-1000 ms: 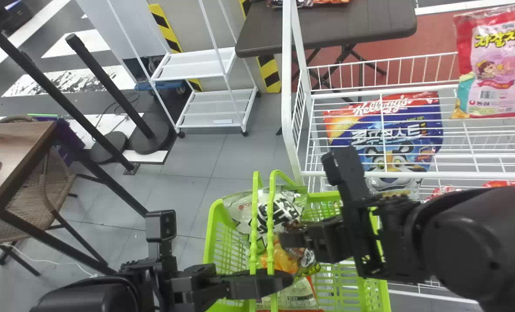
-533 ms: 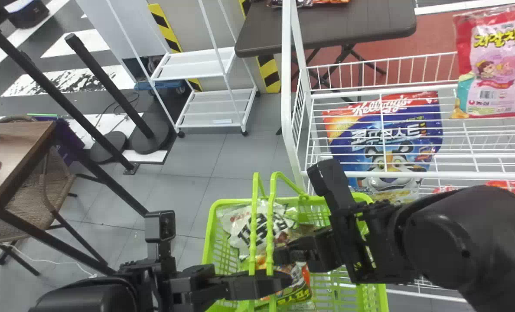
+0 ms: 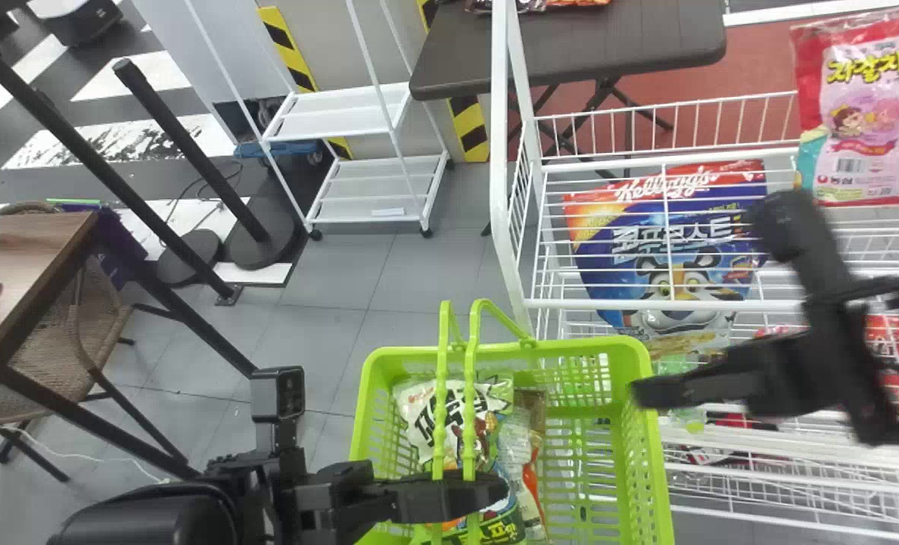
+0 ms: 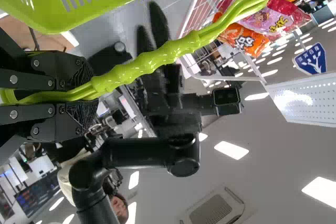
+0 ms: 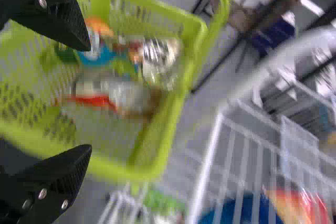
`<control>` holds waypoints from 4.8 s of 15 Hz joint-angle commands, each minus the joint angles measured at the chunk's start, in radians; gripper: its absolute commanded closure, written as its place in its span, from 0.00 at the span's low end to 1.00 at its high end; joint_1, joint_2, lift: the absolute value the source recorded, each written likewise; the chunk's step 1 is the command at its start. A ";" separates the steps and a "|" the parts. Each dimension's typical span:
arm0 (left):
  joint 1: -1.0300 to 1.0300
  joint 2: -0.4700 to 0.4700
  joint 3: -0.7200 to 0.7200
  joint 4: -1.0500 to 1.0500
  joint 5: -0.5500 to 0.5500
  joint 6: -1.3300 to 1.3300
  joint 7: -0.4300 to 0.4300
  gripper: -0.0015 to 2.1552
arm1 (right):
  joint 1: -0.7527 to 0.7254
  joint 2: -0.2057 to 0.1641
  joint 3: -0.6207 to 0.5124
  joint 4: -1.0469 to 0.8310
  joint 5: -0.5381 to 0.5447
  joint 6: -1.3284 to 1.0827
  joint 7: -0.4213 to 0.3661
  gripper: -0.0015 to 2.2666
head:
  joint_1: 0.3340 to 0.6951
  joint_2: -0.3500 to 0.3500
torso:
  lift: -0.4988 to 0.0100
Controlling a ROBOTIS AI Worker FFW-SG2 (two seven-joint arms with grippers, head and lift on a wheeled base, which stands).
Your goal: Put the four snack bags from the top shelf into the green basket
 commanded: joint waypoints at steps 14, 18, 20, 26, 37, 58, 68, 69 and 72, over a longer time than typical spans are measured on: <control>0.007 -0.011 -0.002 -0.003 -0.002 0.000 -0.010 1.00 | -0.384 -0.008 -0.123 0.768 0.460 -0.855 0.016 0.17 | 1.00 0.45 | 0.98; 0.015 -0.011 0.010 -0.004 0.000 0.000 -0.010 1.00 | -0.331 -0.002 -0.134 0.716 0.428 -0.846 0.031 0.95 | 1.00 0.45 | 0.98; 0.015 -0.009 0.009 -0.004 0.002 0.000 -0.010 1.00 | -0.283 0.004 -0.145 0.641 0.416 -0.855 0.030 0.99 | 1.00 0.46 | 0.98; 0.016 -0.006 0.010 -0.004 0.002 0.000 -0.010 1.00 | -0.004 0.004 -0.229 0.107 0.241 -0.653 0.027 0.99 | 1.00 0.49 | 0.98; 0.018 -0.012 0.012 -0.004 0.003 0.000 -0.010 1.00 | 0.139 0.002 0.104 -0.039 -0.115 -0.328 0.064 0.99 | 1.00 1.00 | 0.98; 0.015 -0.003 0.007 -0.004 0.011 0.003 -0.010 1.00 | 0.131 -0.005 -0.350 -0.140 0.292 -0.438 0.084 0.03 | 1.00 0.77 | 0.98; 0.027 -0.002 0.029 -0.004 0.023 0.000 -0.010 1.00 | -0.257 -0.016 -0.385 0.525 0.660 -0.782 0.068 0.03 | 1.00 0.24 | 0.98; 0.027 -0.002 0.029 -0.003 0.023 -0.003 -0.010 1.00 | -0.280 -0.016 -0.388 0.559 0.675 -0.788 0.067 0.03 | 1.00 0.23 | 0.98; 0.027 -0.002 0.029 0.002 0.023 -0.012 -0.010 1.00 | -0.377 -0.019 -0.382 0.699 0.753 -0.788 0.067 0.04 | 1.00 0.20 | 0.98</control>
